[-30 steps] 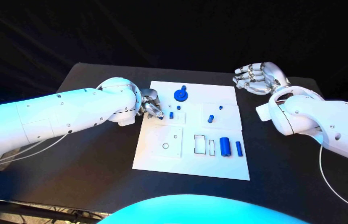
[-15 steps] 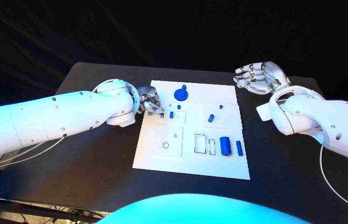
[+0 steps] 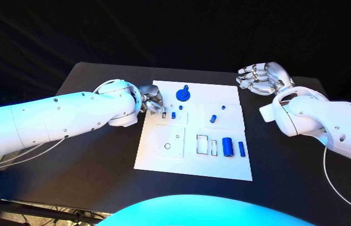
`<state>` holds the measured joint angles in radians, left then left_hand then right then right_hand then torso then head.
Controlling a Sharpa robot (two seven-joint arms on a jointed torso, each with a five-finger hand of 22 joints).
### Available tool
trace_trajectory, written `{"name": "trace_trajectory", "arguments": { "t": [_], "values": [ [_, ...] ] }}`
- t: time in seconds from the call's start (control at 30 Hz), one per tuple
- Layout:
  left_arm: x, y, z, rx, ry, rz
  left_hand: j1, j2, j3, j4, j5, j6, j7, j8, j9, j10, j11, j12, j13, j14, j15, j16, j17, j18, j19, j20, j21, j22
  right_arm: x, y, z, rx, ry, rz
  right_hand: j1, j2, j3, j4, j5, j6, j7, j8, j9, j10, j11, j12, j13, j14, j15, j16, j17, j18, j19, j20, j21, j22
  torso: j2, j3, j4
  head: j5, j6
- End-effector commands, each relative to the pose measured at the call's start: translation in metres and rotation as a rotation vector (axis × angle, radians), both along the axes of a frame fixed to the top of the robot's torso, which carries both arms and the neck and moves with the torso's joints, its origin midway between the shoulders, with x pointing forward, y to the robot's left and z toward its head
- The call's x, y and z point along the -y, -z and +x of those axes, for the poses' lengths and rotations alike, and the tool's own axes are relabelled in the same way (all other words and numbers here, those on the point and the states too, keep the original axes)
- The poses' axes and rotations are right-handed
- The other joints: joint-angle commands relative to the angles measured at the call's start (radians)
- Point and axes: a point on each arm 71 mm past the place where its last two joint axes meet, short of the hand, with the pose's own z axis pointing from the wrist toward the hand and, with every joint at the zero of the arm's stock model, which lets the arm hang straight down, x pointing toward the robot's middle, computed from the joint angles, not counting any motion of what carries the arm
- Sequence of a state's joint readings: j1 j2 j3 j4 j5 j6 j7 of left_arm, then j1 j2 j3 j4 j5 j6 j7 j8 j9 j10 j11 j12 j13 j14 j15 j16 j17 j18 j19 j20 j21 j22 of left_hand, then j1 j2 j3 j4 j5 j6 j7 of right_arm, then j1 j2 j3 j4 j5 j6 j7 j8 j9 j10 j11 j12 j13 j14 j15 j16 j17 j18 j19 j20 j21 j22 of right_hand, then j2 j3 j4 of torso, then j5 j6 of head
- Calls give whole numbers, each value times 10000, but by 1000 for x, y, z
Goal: Assemble the parts on the task board
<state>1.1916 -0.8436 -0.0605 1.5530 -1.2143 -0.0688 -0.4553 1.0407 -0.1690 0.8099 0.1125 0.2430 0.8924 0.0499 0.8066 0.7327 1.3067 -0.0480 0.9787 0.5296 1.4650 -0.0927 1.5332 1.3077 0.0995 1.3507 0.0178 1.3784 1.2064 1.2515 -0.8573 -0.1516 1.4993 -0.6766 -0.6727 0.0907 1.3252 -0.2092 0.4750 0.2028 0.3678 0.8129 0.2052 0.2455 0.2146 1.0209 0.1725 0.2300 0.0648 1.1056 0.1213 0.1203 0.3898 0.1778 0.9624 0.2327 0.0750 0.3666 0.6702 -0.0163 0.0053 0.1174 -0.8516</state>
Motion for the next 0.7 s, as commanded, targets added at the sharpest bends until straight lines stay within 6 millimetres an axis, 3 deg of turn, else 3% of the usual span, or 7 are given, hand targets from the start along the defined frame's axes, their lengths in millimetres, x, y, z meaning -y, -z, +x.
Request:
{"name": "trace_trajectory", "arguments": {
  "t": [0.03,0.7],
  "values": [
    [2,1,1,11,398,157,27,105,1493,-1503,26,380,-284,31,3,8,-14,-52,-24,849,-56,22,1810,-178,28,-20,13,-32,-2,0,-1,75,-210,-23,-83,21,-5,-39,50,-35,399,-48,-10,-20,32,-5,-7,62,18,-27,-11,45,73,12,-42,-10,3,-2,-1,0,-13],
    [1,12,2,-581,865,766,24,89,1488,-1498,-5,369,-283,26,-4,7,-13,-58,-23,854,-55,31,1831,-176,21,-21,9,-42,-2,0,-1,62,-219,-21,-83,21,-5,-39,50,-35,399,-48,-10,-20,32,-5,-7,62,18,-27,-11,45,73,12,-42,-10,2,-8,3,-1,-30]
  ]
}}
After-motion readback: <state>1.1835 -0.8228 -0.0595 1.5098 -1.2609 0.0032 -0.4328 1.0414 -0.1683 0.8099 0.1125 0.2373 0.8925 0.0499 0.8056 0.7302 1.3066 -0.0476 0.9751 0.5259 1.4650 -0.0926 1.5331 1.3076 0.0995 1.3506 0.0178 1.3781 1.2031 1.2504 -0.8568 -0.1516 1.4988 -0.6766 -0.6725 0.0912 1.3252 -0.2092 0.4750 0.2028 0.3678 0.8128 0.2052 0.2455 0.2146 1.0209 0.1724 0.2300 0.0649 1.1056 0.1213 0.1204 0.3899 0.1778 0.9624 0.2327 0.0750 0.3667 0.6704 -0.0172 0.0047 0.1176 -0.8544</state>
